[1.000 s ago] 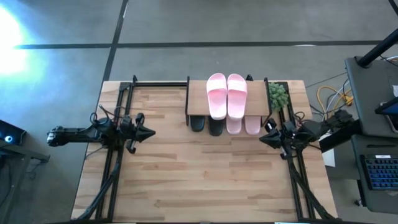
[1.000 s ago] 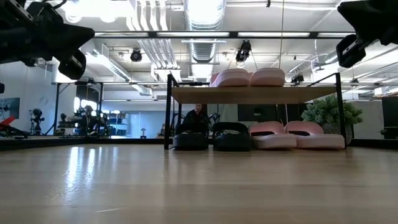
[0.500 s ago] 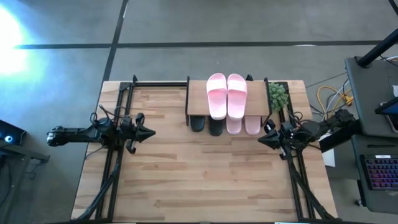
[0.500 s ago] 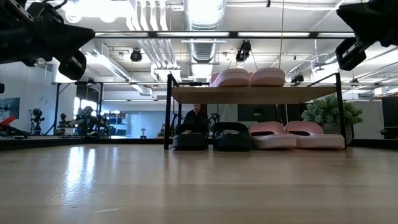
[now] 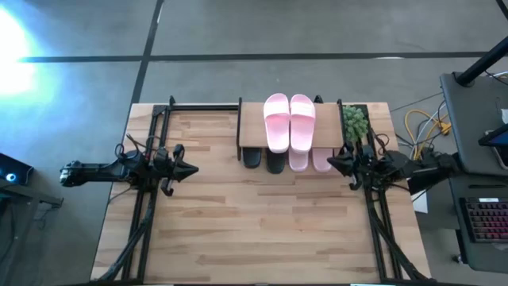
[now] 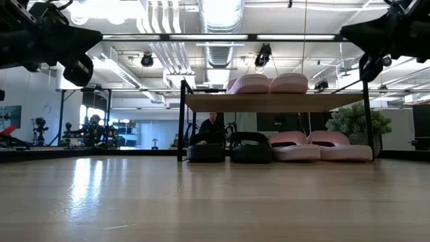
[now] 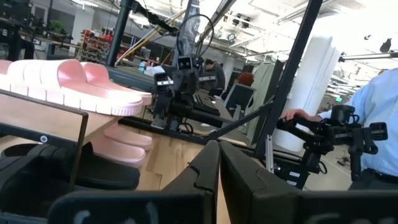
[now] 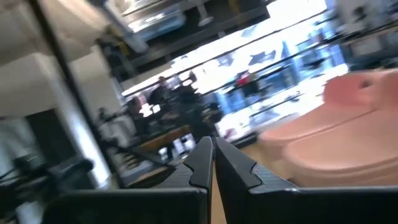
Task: Pick and place slides into the shelf
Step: Return to Home Position
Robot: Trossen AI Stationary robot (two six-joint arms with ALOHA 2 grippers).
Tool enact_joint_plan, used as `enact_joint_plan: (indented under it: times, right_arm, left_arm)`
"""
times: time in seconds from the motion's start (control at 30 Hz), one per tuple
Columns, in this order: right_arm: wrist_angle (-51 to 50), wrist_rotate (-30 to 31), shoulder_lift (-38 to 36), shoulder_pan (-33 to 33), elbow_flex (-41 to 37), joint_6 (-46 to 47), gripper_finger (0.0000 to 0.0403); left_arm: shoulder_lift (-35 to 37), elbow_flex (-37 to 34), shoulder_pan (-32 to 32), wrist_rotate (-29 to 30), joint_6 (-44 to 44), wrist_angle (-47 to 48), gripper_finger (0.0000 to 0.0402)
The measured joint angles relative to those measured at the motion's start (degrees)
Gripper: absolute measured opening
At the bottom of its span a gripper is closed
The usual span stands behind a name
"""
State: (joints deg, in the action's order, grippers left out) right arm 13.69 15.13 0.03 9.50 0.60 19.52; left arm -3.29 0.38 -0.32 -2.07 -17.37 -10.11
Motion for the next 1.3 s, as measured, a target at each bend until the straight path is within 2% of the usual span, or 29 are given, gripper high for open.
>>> enact_joint_plan:
  times: [0.17,0.47,0.6,0.67,0.8,0.87,1.07,1.3]
  right_arm:
    - [0.1,0.1,0.0,-3.9,0.0,0.0,0.0011]
    - [0.0,-0.1,0.0,-3.9,0.0,0.0,0.0011]
    - [1.7,-0.8,0.0,-3.9,-0.1,-6.3,0.0011]
    - [4.5,-5.4,0.0,-3.9,-0.1,-10.5,0.0011]
    - [7.8,-26.2,0.0,-3.9,-0.1,-22.1,0.0011]
    - [6.7,-31.9,0.0,-4.2,-0.1,-22.2,0.0011]
    - [-2.9,-25.8,0.0,-8.7,-0.1,-15.0,0.0011]
    - [-8.6,-26.5,0.0,-11.3,-0.1,-21.2,0.0011]
  left_arm:
    - [-0.1,0.0,0.0,0.0,0.0,0.0,0.0000]
    - [-0.1,0.0,0.0,0.0,0.0,0.1,0.0000]
    - [0.0,0.0,0.0,-0.1,0.0,0.0,0.0000]
    - [0.0,0.0,0.0,-0.1,0.0,0.0,0.0000]
    - [0.0,0.0,0.0,-0.1,0.0,0.0,0.0000]
    - [0.0,0.0,0.0,-0.1,0.0,0.0,0.0000]
    - [0.0,0.0,0.0,-0.1,0.0,0.0,0.0000]
    - [0.0,0.0,0.0,-0.1,0.0,0.0,0.0000]
